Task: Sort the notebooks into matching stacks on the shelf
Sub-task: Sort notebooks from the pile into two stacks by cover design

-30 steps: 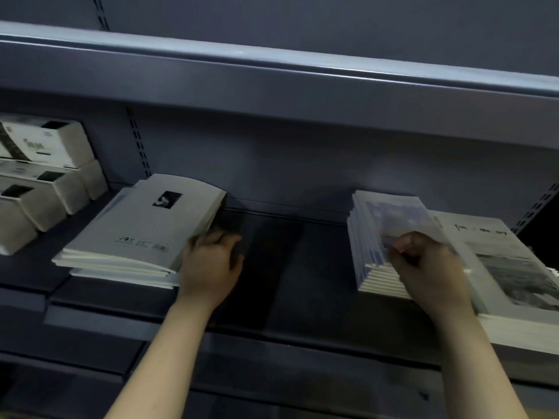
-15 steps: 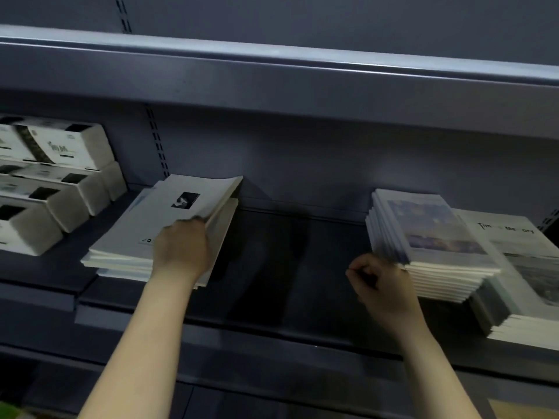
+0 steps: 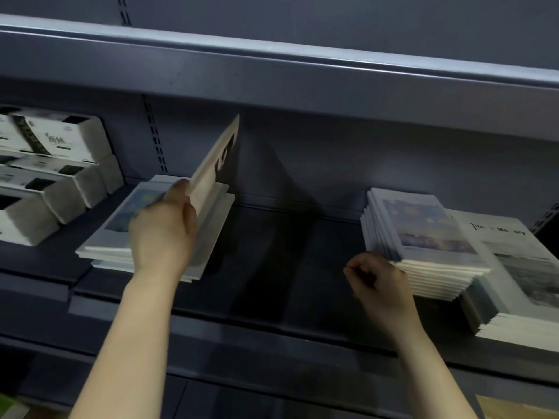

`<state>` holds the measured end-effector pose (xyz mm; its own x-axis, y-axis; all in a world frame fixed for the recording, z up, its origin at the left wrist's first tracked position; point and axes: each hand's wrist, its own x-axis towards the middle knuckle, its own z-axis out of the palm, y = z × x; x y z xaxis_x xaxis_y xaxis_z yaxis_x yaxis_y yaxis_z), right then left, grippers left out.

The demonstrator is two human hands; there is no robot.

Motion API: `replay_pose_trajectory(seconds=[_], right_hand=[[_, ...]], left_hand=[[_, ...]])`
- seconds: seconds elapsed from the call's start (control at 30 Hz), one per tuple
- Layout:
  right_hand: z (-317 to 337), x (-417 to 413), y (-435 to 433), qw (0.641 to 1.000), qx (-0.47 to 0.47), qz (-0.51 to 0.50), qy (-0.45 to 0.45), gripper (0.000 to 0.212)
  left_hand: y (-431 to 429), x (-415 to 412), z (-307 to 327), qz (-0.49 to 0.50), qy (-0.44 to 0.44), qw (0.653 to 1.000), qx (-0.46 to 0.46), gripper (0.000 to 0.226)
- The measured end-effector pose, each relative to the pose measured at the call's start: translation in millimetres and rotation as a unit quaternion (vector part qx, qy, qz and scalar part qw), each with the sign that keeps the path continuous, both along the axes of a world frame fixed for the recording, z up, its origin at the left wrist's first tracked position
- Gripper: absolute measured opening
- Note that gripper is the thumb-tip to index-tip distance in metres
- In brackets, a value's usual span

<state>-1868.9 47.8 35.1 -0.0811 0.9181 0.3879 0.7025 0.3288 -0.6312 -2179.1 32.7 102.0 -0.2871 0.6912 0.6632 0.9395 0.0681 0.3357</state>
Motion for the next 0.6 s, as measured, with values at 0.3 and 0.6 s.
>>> replay_pose_trajectory(seconds=[0.3, 0.6], right_hand=[[2, -7, 1, 0.998, -0.045, 0.033, 0.032, 0.012], [0, -2, 5, 0.993, -0.08, 0.047, 0.068, 0.014]], left_hand=[[-15, 8, 12, -0.136, -0.17, 0.964, 0.154, 0.032], [-2, 49, -6, -0.355, -0.477, 0.793, 0.133, 0.03]])
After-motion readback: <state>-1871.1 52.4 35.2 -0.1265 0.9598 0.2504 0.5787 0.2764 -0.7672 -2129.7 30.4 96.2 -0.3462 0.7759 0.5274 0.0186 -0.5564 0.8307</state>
